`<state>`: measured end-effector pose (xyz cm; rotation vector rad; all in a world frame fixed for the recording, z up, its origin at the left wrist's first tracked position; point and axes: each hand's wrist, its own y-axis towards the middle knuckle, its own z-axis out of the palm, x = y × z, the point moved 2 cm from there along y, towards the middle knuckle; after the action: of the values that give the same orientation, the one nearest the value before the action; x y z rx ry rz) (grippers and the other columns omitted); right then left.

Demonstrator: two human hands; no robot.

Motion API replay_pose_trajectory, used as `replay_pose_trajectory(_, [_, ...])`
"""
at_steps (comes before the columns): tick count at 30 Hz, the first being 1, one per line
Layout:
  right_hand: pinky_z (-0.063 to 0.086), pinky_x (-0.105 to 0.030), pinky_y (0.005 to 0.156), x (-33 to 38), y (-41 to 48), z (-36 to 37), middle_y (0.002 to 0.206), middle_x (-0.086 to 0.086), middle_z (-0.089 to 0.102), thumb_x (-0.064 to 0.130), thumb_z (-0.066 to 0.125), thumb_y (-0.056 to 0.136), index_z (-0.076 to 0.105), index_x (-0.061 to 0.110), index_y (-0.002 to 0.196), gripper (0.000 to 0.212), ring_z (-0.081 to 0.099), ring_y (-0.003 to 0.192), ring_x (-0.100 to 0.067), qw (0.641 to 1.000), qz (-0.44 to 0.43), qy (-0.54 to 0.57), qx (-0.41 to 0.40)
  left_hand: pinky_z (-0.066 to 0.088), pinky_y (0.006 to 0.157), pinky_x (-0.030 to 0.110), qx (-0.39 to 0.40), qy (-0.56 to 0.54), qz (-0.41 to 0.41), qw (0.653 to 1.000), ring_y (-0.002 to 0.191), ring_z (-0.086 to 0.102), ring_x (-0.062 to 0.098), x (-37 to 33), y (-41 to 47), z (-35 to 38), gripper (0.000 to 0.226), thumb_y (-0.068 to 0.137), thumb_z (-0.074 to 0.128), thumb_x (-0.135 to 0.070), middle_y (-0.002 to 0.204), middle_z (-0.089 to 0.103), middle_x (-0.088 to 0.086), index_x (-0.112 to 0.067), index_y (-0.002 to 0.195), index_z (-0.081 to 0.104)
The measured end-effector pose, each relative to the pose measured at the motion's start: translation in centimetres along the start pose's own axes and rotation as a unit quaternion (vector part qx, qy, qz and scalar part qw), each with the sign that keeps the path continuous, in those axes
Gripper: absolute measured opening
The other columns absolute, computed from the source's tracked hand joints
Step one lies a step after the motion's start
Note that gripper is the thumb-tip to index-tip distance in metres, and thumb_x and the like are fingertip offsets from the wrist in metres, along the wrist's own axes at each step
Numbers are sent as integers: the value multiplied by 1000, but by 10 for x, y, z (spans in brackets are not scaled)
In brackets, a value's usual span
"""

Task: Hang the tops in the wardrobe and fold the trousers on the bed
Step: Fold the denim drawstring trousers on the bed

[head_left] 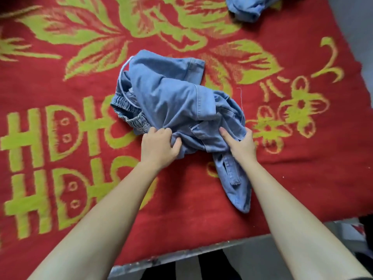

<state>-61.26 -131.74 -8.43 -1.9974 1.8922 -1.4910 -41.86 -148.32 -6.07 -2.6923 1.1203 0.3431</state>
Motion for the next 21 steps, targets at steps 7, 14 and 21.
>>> replay_pose_trajectory(7, [30,-52,112,11,-15,13,149,-11,36,56,78,70,23,29,154,103,38,137,-32,985,-95,-82,-117,43,53,31,-108,-486,-398,771,51,57,19,46,-17,-15,40,86,43,-42,49,57,1,-16,59,56])
replay_pose_trajectory(14, [20,-50,116,31,-26,23,158,-8,28,29,68,85,55,21,131,49,27,143,-34,955,-136,-247,-95,56,68,38,15,-630,-561,537,101,67,27,70,17,-27,42,86,60,-17,121,65,7,-9,128,58])
replay_pose_trajectory(21, [15,-42,120,146,-69,36,157,-16,28,4,49,83,43,14,147,65,23,146,-32,947,-275,-57,-153,56,85,43,-85,-533,-386,748,95,66,31,72,-6,-63,47,74,48,16,104,71,13,-5,112,66])
